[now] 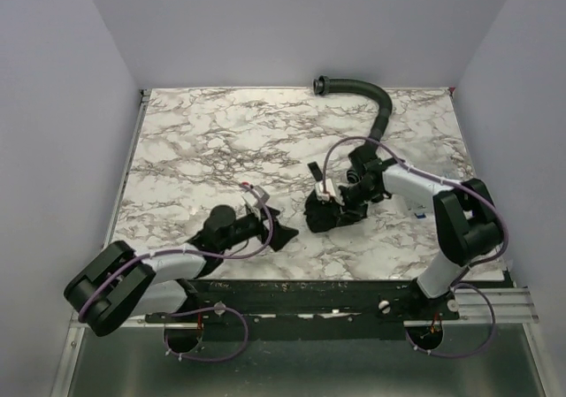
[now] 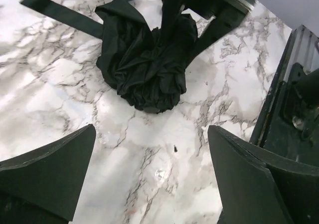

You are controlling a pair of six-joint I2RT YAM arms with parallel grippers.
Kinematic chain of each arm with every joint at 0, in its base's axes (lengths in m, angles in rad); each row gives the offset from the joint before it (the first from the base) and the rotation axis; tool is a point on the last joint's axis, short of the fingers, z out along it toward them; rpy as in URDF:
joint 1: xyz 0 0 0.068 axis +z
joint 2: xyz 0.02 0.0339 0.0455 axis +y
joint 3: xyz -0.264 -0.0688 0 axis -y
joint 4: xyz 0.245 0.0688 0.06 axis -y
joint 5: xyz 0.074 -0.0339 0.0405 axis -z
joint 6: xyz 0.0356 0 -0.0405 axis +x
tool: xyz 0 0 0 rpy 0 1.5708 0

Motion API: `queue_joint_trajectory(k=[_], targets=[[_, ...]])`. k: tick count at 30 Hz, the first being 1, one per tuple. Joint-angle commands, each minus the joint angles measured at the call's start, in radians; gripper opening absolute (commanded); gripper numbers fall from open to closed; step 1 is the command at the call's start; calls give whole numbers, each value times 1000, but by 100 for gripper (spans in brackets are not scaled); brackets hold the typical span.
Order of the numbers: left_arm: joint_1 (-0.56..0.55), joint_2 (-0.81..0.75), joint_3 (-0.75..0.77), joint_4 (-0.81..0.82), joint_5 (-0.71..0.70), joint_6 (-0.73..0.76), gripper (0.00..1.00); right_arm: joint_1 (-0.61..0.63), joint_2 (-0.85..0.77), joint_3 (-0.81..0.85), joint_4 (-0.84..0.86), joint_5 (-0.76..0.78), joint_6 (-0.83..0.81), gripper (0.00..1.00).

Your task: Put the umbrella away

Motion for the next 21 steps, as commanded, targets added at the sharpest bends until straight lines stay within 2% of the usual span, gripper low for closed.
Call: queue_joint_trajectory(k=[1, 3, 4, 7, 10, 16, 21], targets=[[-12, -88, -132, 254, -50, 217, 99, 0, 221, -1, -329, 99, 133, 11], [-52, -69, -114, 241, 33, 315, 96, 0, 280, 35, -364, 90, 147, 10], [-91, -62, -107, 235, 24, 380, 95, 0, 298, 45, -362, 89, 162, 10], [-253, -32, -55, 135, -77, 662, 94, 1, 340, 56, -350, 83, 187, 10], [-330, 43, 6, 83, -148, 830, 93, 0, 357, 76, -351, 75, 207, 10], [-372, 224, 158, 21, -260, 971, 91, 0, 357, 86, -331, 89, 234, 10], [-373, 372, 280, -23, -304, 993, 86, 0, 350, 83, -319, 93, 241, 11]])
